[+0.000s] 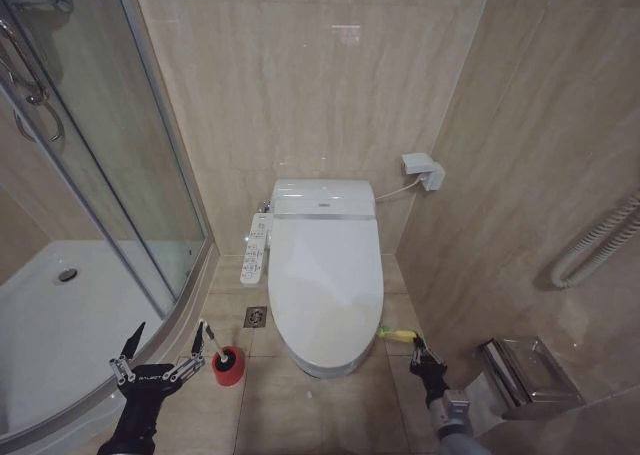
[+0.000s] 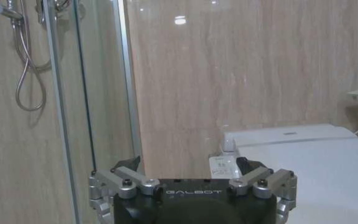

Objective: Open the toilet lid, clean the toilet bowl with a toilet brush, close the toilet lid, and flush.

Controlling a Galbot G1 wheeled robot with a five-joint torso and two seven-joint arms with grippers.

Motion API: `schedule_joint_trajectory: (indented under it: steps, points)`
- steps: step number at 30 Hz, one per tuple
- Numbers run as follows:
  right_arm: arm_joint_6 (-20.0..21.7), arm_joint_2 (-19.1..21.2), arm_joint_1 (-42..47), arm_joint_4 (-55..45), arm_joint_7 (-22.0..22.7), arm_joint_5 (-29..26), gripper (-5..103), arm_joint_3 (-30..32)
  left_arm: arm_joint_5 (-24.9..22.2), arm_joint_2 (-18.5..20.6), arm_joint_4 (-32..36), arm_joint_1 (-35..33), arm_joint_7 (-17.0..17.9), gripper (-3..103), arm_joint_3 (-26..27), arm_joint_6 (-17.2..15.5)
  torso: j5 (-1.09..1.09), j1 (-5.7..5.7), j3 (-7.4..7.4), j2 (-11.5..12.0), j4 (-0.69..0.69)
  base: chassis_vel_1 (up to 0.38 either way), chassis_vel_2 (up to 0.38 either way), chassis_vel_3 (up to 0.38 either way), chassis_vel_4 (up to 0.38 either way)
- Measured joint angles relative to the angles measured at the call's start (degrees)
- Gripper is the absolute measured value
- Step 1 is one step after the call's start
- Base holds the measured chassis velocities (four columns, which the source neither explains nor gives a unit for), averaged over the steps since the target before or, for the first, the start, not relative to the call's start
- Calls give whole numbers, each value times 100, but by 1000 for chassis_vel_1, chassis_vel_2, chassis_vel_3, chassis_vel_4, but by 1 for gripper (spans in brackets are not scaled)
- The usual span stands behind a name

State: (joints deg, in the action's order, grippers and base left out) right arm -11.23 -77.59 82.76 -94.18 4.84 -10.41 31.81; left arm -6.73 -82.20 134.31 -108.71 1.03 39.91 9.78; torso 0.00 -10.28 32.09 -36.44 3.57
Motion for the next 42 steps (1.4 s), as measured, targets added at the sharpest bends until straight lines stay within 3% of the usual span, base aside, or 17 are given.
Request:
schedule_joint_trajectory:
  steps: [6,10,21,31,42]
  points:
    - [269,150,28,-875,188,-154,0,20,0,0,0,0,0,100,0,0,2,0,0,0,-5,0,0,0,0]
    - [531,261,73,-1486,402,-335,0,52,0,0,0,0,0,100,0,0,-1,0,0,0,0,0,0,0,0]
    - [1070,668,-92,-2608,728,-961,0,106,0,0,0,0,0,100,0,0,0,0,0,0,-1,0,0,0,0]
    - [1437,958,-550,-2879,985,-1473,0,89,0,0,0,0,0,100,0,0,0,0,0,0,-1,0,0,0,0]
    - [1933,1345,-1690,-2529,1104,-2072,0,91,0,0,0,0,0,100,0,0,0,0,0,0,-2,0,0,0,0]
